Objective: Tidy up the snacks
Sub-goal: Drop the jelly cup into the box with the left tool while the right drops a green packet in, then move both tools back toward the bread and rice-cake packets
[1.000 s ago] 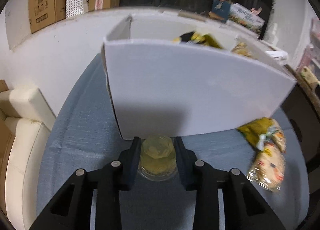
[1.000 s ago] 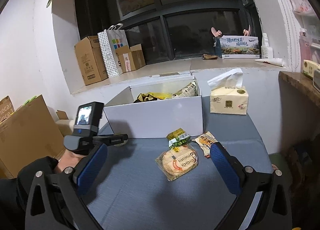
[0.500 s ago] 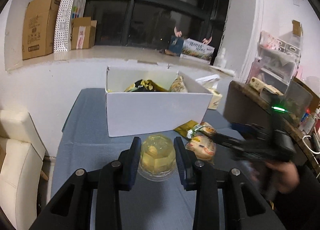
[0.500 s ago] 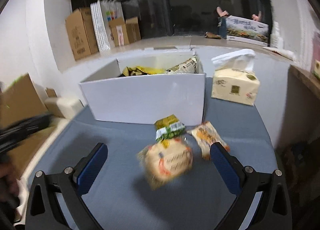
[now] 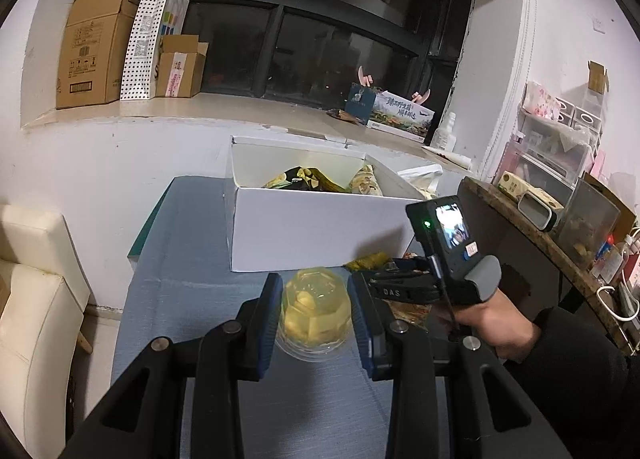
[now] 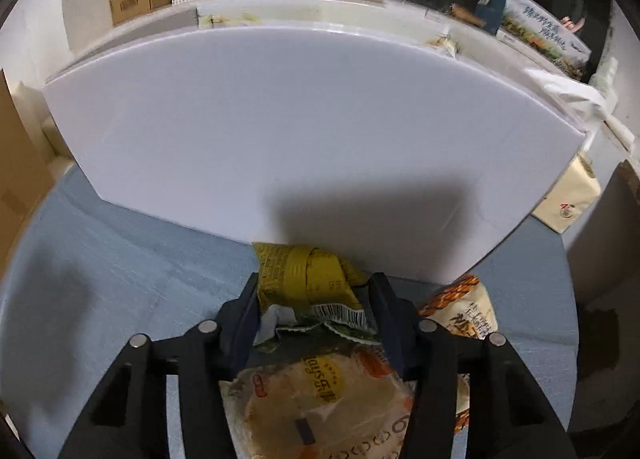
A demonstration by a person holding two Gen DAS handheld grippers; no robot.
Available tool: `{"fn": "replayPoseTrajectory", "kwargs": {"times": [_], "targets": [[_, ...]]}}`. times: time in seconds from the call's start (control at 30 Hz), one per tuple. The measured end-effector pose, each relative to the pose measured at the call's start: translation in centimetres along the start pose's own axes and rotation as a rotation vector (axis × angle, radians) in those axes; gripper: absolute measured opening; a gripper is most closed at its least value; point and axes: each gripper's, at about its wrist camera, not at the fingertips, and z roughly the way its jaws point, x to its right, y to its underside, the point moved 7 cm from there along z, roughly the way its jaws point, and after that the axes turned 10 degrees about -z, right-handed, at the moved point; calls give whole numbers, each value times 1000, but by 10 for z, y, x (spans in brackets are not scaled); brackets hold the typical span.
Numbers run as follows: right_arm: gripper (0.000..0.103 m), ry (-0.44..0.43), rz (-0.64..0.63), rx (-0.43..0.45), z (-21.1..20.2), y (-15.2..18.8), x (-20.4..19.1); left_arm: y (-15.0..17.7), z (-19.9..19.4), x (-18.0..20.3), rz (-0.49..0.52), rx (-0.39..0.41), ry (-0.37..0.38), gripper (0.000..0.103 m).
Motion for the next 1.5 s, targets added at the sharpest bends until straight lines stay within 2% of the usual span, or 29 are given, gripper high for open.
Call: {"fn": "replayPoseTrajectory", "kwargs": {"times": [0.1,0.3,0.4,0.53,0.67,0.77,0.9,1.0,1.07,1.1,1.13,1.17,1.27,1.5], "targets": [[52,5,-3,39,-17,7,-1,-1,0,0,-7,2,6,37],[52,-128,137,229,-97,22,4,-10,5,10,10,5,26,37],[52,-129,162,326,-143,17,11,-28,15,20,22,16,49,37],[52,-160,208,408,-175,-15,30,-71,44,36,39,25,76,37],[52,-137,202,431,-172,-63,47,-123,85,45,51,27,64,37],[52,-159,217,400,-149,-95,59,-151,122,42,38,-1,45,37],[52,-173,202,314,-106,-127,64,-164,164,33,38,-50,5,37],[52,-151,174,277,-82,-137,64,-159,186,27,63,-89,-33,38],[57,-178,172,249,-69,-139,63,-152,195,20,62,-119,-65,45],[79,-189,173,232,-64,-140,63,-150,199,14,34,-139,-70,71],[96,-185,185,213,-59,-139,65,-148,199,8,6,-143,-79,97],[103,-182,201,229,-59,-139,68,-148,197,1,-16,-129,-107,103],[103,-187,244,265,-64,-135,77,-146,192,-11,-38,-124,-91,103],[103,-183,255,324,-90,-130,83,-149,166,3,43,-86,-89,103]]}}
